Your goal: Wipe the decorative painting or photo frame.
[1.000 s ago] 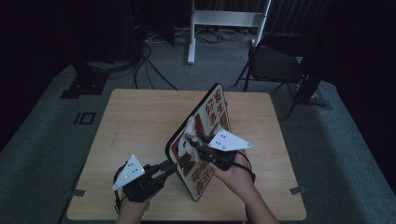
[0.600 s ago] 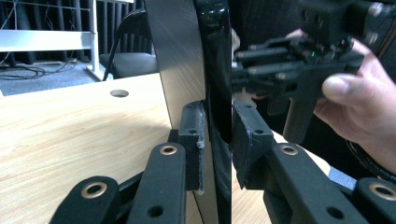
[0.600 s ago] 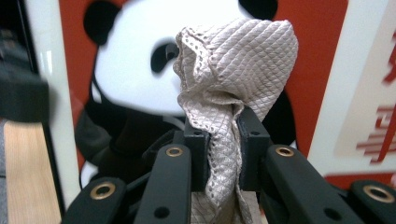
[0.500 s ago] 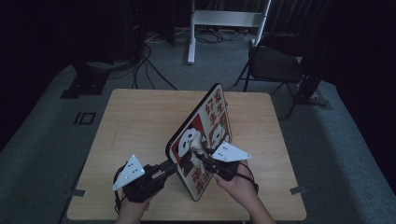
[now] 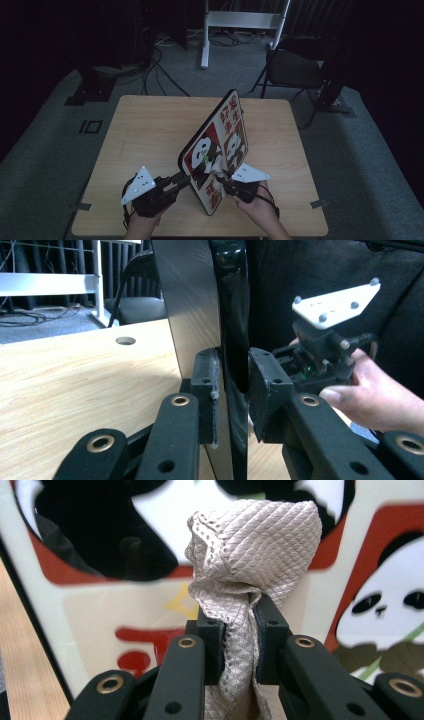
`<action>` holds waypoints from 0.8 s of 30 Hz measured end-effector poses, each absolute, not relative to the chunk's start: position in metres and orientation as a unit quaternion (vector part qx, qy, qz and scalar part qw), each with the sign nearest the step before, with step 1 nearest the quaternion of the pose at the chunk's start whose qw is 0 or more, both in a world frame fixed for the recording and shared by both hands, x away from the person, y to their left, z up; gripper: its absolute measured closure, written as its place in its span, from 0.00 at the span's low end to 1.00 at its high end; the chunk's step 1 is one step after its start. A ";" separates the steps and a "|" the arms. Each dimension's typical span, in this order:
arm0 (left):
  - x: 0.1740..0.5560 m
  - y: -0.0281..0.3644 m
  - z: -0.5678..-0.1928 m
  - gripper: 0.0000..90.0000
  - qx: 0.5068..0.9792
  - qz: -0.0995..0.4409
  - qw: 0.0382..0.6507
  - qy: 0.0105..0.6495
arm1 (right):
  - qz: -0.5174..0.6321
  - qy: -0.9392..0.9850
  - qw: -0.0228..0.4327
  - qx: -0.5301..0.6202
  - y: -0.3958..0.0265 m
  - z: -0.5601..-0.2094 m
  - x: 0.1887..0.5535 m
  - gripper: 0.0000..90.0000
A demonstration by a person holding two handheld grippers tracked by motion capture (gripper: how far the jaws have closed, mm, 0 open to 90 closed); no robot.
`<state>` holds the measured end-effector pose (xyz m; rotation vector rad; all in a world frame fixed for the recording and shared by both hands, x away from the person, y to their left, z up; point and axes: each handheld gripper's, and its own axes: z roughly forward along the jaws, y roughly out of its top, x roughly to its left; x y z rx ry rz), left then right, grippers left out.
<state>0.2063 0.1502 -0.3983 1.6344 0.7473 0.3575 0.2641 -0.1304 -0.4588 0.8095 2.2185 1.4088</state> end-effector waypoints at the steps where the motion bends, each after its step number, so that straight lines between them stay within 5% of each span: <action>1: 0.206 0.150 -0.398 0.84 0.708 0.155 0.609 0.323 | 0.502 0.791 0.192 0.291 -0.131 -0.461 0.264 0.86; 24: 0.206 0.150 -0.399 0.84 0.708 0.153 0.610 0.321 | 0.440 0.820 0.153 0.332 -0.148 -0.519 0.262 0.86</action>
